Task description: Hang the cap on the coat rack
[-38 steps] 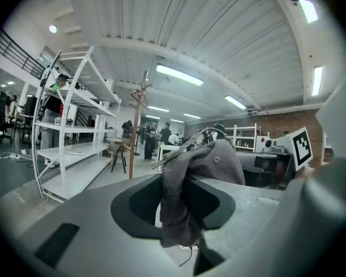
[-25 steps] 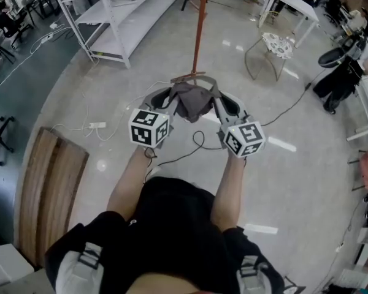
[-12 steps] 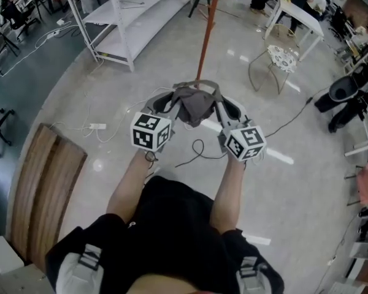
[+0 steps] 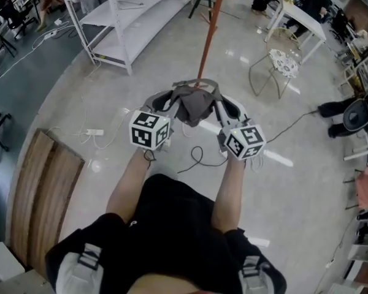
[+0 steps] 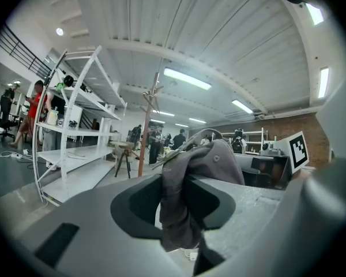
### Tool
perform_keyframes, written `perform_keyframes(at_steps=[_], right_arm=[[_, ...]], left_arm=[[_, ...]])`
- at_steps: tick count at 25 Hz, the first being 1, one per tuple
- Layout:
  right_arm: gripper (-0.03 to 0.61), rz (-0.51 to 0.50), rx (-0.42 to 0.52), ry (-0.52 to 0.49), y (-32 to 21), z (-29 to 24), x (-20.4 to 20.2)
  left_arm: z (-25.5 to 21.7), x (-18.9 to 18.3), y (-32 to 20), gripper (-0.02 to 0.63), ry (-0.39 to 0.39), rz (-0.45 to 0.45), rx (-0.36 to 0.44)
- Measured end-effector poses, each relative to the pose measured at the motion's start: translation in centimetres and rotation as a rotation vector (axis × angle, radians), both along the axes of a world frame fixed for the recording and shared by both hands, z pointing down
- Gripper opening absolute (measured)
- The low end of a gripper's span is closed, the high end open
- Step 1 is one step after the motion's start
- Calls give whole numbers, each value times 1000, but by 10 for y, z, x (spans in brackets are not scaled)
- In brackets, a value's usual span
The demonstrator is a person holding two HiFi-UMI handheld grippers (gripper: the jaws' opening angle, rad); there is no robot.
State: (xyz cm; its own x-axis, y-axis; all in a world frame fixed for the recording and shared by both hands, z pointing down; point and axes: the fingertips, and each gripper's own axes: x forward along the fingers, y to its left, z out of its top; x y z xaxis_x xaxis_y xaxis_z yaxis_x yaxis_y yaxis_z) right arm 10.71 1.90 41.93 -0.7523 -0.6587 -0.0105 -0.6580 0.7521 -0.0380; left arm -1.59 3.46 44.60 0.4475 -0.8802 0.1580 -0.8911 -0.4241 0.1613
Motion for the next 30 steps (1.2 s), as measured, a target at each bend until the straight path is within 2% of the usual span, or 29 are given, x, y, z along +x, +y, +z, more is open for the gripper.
perform_keyframes(at_steps=[9, 16, 20, 24, 30], right_arm=[[-2, 31, -20, 9, -130, 5, -13], [-2, -19, -19, 75, -245, -1, -63], [-2, -4, -24, 92, -304, 3, -86], [-2, 86, -40, 75, -342, 11, -85], [-2, 141, -71, 23, -384, 17, -61]], left_arm=[[12, -9, -131, 107, 6, 84, -24], [8, -54, -253, 107, -57, 130, -32], [11, -76, -316, 107, -50, 147, -46], [17, -75, -363, 107, -47, 188, -68], [18, -55, -406, 107, -80, 222, -54]])
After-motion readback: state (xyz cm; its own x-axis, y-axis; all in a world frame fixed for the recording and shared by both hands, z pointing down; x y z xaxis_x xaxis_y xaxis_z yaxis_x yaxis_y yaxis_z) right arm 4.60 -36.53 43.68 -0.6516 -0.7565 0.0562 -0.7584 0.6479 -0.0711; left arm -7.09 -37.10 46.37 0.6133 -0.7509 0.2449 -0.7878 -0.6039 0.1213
